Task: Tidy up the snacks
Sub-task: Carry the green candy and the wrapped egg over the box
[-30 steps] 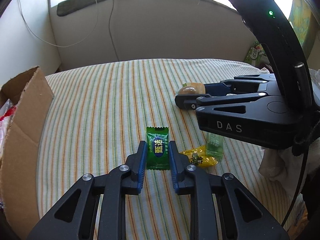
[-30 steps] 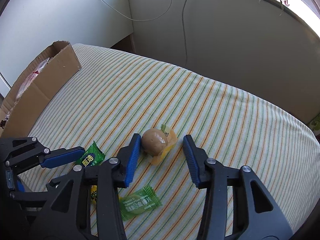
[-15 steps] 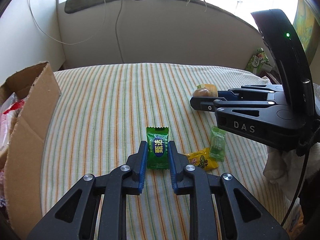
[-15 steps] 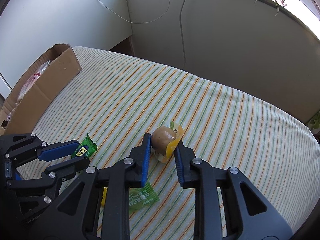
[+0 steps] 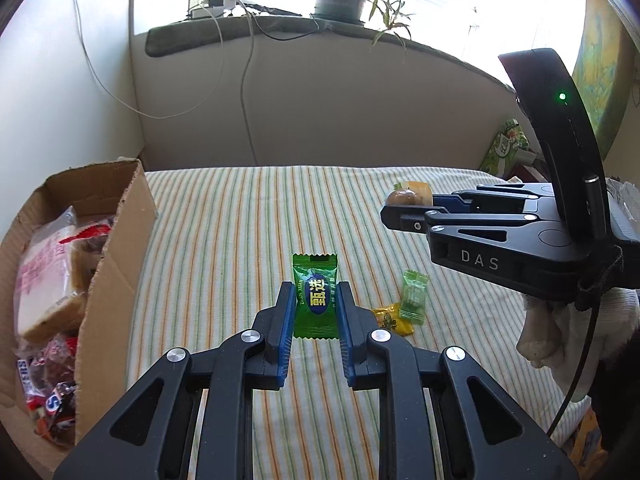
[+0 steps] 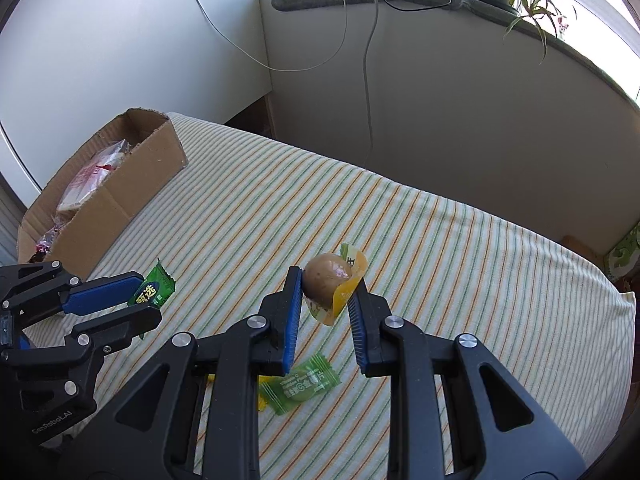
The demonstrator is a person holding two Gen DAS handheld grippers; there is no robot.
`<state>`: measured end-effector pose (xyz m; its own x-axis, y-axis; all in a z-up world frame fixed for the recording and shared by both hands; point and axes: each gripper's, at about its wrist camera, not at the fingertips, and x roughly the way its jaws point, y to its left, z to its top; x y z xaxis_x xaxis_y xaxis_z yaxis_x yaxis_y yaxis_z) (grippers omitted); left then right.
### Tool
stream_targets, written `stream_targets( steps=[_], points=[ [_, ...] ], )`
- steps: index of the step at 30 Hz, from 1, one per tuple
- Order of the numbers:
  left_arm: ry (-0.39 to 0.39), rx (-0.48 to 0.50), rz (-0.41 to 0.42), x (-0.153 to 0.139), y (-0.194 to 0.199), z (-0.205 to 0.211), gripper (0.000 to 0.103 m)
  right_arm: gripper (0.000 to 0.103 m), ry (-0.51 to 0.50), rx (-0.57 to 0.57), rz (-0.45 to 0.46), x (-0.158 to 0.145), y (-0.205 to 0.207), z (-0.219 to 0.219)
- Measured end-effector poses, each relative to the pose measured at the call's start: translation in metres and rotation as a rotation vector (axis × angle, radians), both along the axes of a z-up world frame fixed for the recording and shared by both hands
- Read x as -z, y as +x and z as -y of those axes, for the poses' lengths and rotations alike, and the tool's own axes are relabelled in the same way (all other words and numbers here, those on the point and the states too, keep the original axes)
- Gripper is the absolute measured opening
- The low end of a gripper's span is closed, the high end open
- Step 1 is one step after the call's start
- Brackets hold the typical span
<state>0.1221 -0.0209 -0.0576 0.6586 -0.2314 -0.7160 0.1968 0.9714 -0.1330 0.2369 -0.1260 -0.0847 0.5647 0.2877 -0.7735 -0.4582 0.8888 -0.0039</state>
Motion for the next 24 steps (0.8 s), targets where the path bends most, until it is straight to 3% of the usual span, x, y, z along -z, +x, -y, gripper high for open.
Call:
stream_targets(
  steps=[10,24],
  points=[
    [-0.006,-0.039,0.066,-0.026,-0.023,-0.024,0.019,0.023,0.009,-0.032,0.039,-0.023,-0.018,-0.026],
    [-0.026,-0.122,0.108,-0.039,-0.043,-0.074,0.019,0.023,0.008,-0.113,0.067,-0.038,-0.034,-0.088]
  ],
)
